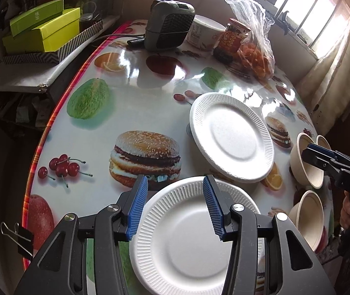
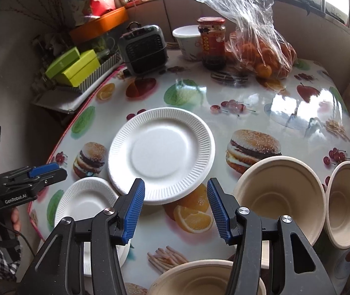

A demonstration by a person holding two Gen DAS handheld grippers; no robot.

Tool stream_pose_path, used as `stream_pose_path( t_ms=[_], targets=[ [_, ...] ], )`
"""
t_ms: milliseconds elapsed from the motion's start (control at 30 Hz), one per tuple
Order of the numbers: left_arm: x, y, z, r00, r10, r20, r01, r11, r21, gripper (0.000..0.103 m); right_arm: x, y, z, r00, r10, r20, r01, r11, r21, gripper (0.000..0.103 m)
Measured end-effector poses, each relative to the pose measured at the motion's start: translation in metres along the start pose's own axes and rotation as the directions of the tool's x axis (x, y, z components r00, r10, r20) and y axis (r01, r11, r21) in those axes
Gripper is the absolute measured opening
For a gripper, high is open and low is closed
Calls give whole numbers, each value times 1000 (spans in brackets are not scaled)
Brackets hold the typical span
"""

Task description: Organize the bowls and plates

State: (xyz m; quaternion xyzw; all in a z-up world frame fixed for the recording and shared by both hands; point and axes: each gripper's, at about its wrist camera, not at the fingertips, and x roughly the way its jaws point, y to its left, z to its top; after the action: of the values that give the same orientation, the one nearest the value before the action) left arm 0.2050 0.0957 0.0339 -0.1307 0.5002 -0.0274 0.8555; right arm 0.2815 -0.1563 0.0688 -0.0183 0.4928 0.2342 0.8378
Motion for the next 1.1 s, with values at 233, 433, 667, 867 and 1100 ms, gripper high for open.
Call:
stream_pose_path(
  t_ms=[233,433,667,867,1100],
  targets=[
    [13,-8,26,1000,-13,-6,13,1000,-17,48,13,-28,34,1000,29,0,-29,999,16,53],
    [23,-17,44,1000,-5,-12,5,1000,-7,48,32,-50,58,999,39,-28,-38,998,41,53],
    [50,-18,51,997,-7,-77,4,999,-42,48,64,-65,64,988,118,-104,-109,990,87,53],
    [64,-16,49,994,-19,-104,12,998,-67,48,82,-69,65,980,135,-145,-123,988,88,52],
    [70,-13,50,993,-14,-121,5,997,-71,47,96,-66,58,969,174,-176,-158,982,103,46]
  ],
)
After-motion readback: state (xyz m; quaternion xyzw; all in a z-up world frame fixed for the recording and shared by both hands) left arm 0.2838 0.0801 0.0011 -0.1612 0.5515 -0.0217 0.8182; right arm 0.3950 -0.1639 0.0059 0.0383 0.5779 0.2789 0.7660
